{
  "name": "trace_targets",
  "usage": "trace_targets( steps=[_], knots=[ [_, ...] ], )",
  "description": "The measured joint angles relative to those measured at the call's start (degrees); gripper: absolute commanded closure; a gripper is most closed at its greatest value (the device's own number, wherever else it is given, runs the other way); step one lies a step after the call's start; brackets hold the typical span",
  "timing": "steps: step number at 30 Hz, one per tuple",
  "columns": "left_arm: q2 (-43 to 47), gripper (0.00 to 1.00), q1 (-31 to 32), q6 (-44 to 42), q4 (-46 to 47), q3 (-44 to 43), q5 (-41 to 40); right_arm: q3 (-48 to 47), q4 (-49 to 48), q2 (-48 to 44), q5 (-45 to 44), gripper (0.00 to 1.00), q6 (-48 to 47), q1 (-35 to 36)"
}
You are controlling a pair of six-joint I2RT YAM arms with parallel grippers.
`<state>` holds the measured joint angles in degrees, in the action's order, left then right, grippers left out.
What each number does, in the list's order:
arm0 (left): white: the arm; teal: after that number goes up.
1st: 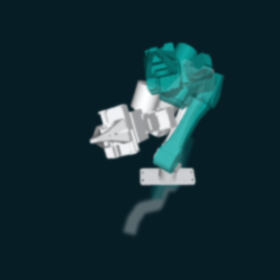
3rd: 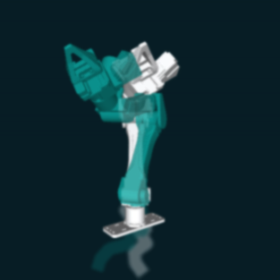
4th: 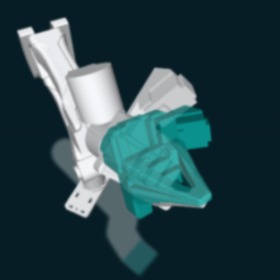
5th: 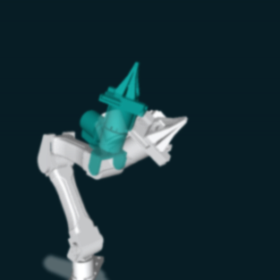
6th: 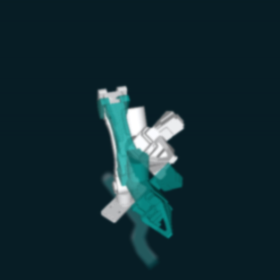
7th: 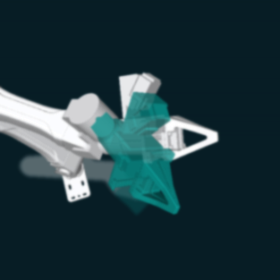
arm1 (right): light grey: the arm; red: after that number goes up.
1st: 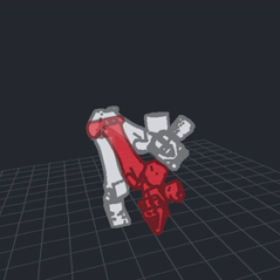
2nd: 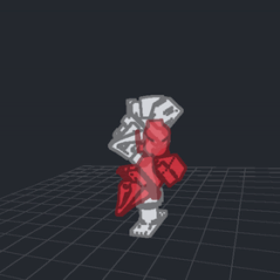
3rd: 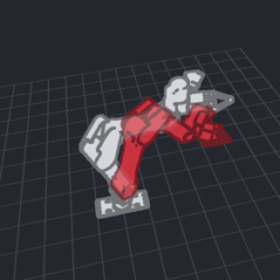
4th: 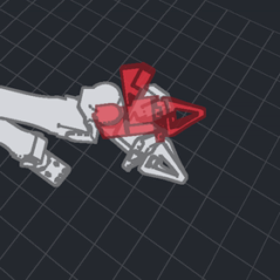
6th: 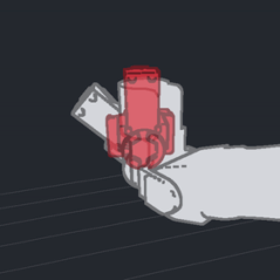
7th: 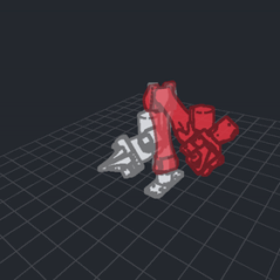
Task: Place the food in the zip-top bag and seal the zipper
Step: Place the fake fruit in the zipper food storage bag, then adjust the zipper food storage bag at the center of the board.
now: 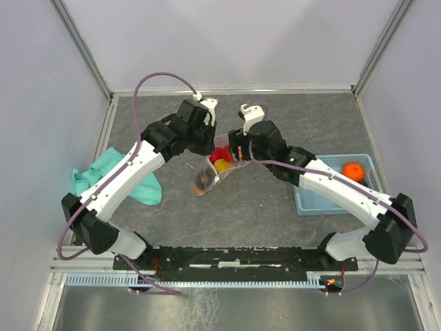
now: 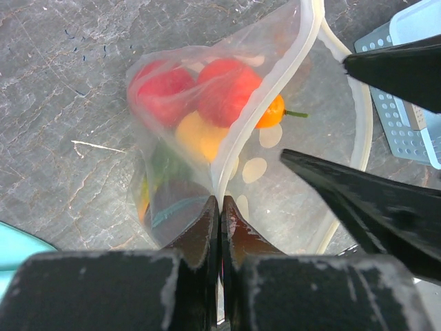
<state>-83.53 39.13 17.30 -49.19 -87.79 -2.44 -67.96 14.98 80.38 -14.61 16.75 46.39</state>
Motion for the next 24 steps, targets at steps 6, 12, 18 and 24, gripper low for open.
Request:
trace_targets(
  steps=[6,12,18,24],
  knots=[
    [0.0,0.97,0.0,0.0,0.0,0.0,0.0,-2.3,5.0,-4.8,-3.2,0.3,4.1,0.0],
    [0.0,0.97,0.0,0.0,0.0,0.0,0.0,-3.6,12.0,-5.0,-7.1,0.39,11.9,-0.7],
    [0.0,0.97,0.0,0.0,0.0,0.0,0.0,-3.4,15.2,-3.7,-6.9,0.57,18.4,-1.7],
    [0.0,0.97,0.0,0.0,0.0,0.0,0.0,-3.4,17.1,-0.6,-5.3,0.76,22.4,-1.8]
  ],
)
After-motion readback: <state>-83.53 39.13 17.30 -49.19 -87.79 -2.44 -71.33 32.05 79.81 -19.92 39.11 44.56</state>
